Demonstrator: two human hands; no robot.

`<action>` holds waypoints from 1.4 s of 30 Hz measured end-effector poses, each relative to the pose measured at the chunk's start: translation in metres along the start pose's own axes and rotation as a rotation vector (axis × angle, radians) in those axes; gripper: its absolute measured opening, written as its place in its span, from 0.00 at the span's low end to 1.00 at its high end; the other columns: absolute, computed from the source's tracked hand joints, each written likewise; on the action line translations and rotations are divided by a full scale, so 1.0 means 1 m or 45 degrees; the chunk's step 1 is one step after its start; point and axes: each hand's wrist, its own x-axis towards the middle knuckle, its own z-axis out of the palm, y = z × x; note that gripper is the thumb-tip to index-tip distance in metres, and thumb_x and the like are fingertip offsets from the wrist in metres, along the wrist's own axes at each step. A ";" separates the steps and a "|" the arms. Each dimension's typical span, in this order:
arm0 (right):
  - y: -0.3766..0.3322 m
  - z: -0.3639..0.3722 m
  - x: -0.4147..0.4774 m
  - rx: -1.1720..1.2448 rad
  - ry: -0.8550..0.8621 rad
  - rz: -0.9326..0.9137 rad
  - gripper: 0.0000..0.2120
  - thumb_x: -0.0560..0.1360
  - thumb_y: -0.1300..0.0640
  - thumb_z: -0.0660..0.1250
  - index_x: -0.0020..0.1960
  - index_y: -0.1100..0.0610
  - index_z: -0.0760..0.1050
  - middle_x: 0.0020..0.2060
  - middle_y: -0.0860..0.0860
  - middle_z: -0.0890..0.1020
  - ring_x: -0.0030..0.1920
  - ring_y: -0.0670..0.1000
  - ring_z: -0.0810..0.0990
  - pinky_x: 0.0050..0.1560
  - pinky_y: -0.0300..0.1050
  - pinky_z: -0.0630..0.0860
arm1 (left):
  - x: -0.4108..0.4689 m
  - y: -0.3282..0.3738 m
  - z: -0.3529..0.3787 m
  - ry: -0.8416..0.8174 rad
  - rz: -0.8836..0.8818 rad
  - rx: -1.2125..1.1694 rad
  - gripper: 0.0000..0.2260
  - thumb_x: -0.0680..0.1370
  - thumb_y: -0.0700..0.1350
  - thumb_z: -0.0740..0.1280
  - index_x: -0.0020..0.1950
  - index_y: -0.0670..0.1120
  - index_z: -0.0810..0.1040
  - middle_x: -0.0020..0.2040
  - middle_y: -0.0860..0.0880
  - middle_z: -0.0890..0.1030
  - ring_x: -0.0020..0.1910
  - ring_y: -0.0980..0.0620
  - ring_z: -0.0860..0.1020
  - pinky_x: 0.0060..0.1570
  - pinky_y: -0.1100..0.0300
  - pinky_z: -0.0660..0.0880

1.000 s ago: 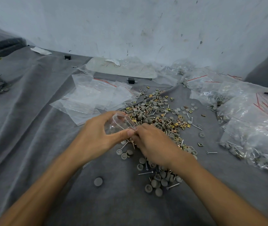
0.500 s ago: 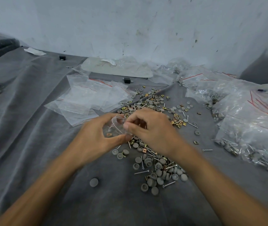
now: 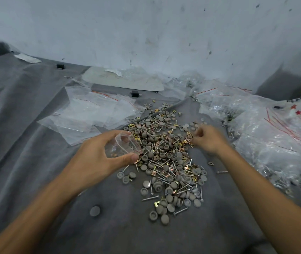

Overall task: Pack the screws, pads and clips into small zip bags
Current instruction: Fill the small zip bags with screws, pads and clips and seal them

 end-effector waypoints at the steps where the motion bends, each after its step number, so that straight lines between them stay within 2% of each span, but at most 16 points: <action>1: 0.004 0.000 0.002 0.032 -0.039 0.021 0.07 0.75 0.56 0.74 0.49 0.57 0.78 0.46 0.54 0.82 0.46 0.54 0.79 0.42 0.45 0.70 | 0.000 0.000 0.000 0.001 0.002 -0.006 0.25 0.64 0.70 0.73 0.60 0.66 0.78 0.55 0.71 0.80 0.55 0.71 0.77 0.52 0.67 0.72; 5: 0.007 0.001 0.006 0.029 -0.220 0.070 0.16 0.74 0.55 0.77 0.57 0.59 0.77 0.49 0.55 0.79 0.48 0.54 0.76 0.46 0.47 0.73 | 0.000 0.000 0.000 0.007 0.000 -0.027 0.25 0.65 0.70 0.74 0.59 0.65 0.78 0.54 0.71 0.80 0.55 0.71 0.78 0.52 0.67 0.72; 9: 0.004 0.005 0.009 -0.069 -0.194 0.050 0.12 0.75 0.53 0.76 0.51 0.61 0.81 0.38 0.54 0.79 0.40 0.54 0.76 0.41 0.45 0.69 | 0.001 -0.001 0.001 0.011 0.002 -0.020 0.25 0.65 0.70 0.74 0.58 0.65 0.79 0.54 0.71 0.80 0.55 0.71 0.77 0.50 0.70 0.71; 13: 0.000 0.011 0.007 -0.143 -0.085 -0.011 0.07 0.76 0.55 0.74 0.51 0.58 0.83 0.43 0.55 0.83 0.46 0.54 0.80 0.44 0.45 0.71 | 0.001 -0.001 0.002 -0.006 -0.016 -0.041 0.27 0.64 0.69 0.74 0.60 0.62 0.79 0.54 0.68 0.81 0.55 0.69 0.78 0.49 0.74 0.71; 16: 0.001 0.010 0.008 -0.130 -0.065 -0.015 0.06 0.76 0.57 0.74 0.51 0.58 0.84 0.44 0.54 0.84 0.46 0.53 0.80 0.45 0.45 0.72 | 0.000 0.000 0.002 -0.009 -0.024 -0.048 0.28 0.65 0.69 0.75 0.61 0.61 0.79 0.55 0.69 0.81 0.55 0.70 0.78 0.47 0.80 0.70; 19: 0.005 0.004 0.012 -0.062 -0.127 0.029 0.07 0.75 0.58 0.75 0.52 0.57 0.84 0.42 0.53 0.83 0.43 0.52 0.78 0.40 0.44 0.69 | 0.000 0.000 0.002 -0.014 -0.036 -0.059 0.28 0.65 0.68 0.75 0.61 0.61 0.79 0.55 0.70 0.80 0.55 0.71 0.77 0.47 0.81 0.69; 22: 0.010 -0.001 0.014 0.105 -0.239 0.126 0.07 0.75 0.61 0.75 0.53 0.58 0.82 0.37 0.55 0.80 0.33 0.51 0.74 0.30 0.40 0.65 | 0.000 0.001 0.001 -0.019 -0.043 -0.063 0.27 0.64 0.69 0.75 0.61 0.63 0.78 0.54 0.71 0.80 0.54 0.71 0.78 0.47 0.78 0.70; 23: 0.011 -0.002 0.014 0.127 -0.258 0.145 0.07 0.75 0.62 0.75 0.52 0.58 0.82 0.38 0.56 0.81 0.32 0.51 0.74 0.29 0.40 0.67 | 0.000 0.001 0.001 -0.018 -0.043 -0.058 0.27 0.64 0.69 0.75 0.61 0.63 0.78 0.54 0.71 0.80 0.54 0.71 0.77 0.48 0.76 0.70; 26: 0.012 -0.001 0.017 0.125 -0.231 0.165 0.05 0.74 0.62 0.76 0.48 0.60 0.81 0.40 0.57 0.84 0.37 0.53 0.80 0.37 0.45 0.75 | 0.001 0.000 0.001 -0.017 -0.051 -0.064 0.29 0.64 0.69 0.75 0.62 0.62 0.78 0.55 0.71 0.80 0.54 0.72 0.77 0.50 0.72 0.70; 30: 0.014 0.000 0.021 0.172 -0.258 0.258 0.08 0.73 0.65 0.76 0.43 0.60 0.77 0.40 0.56 0.82 0.37 0.52 0.81 0.42 0.48 0.78 | 0.002 -0.001 0.003 -0.017 -0.047 -0.070 0.30 0.64 0.70 0.74 0.63 0.62 0.78 0.55 0.70 0.81 0.55 0.72 0.77 0.52 0.69 0.72; 34: 0.016 -0.002 0.021 0.282 -0.336 0.357 0.09 0.73 0.68 0.74 0.45 0.61 0.75 0.45 0.58 0.79 0.40 0.53 0.79 0.31 0.40 0.78 | 0.009 0.000 0.003 -0.016 -0.018 -0.055 0.29 0.64 0.72 0.74 0.62 0.64 0.77 0.56 0.69 0.80 0.57 0.72 0.76 0.54 0.69 0.71; 38: 0.015 -0.003 0.018 0.356 -0.346 0.410 0.09 0.73 0.70 0.74 0.44 0.60 0.75 0.46 0.57 0.78 0.41 0.53 0.78 0.24 0.36 0.76 | 0.019 0.003 0.003 -0.046 0.018 -0.095 0.26 0.67 0.68 0.74 0.62 0.62 0.76 0.53 0.69 0.81 0.55 0.74 0.76 0.49 0.77 0.71; 40: 0.013 -0.003 0.016 0.355 -0.339 0.416 0.09 0.73 0.70 0.74 0.44 0.62 0.75 0.45 0.58 0.78 0.41 0.54 0.79 0.24 0.36 0.77 | 0.024 0.003 0.001 -0.029 0.023 -0.120 0.26 0.68 0.65 0.74 0.64 0.61 0.76 0.53 0.67 0.82 0.53 0.72 0.78 0.50 0.74 0.72; 42: 0.011 -0.003 0.015 0.332 -0.331 0.422 0.08 0.74 0.70 0.73 0.45 0.63 0.75 0.45 0.59 0.78 0.40 0.54 0.79 0.24 0.36 0.77 | 0.031 0.002 -0.004 0.028 -0.002 -0.246 0.24 0.69 0.61 0.75 0.63 0.60 0.77 0.52 0.65 0.83 0.51 0.68 0.81 0.48 0.69 0.79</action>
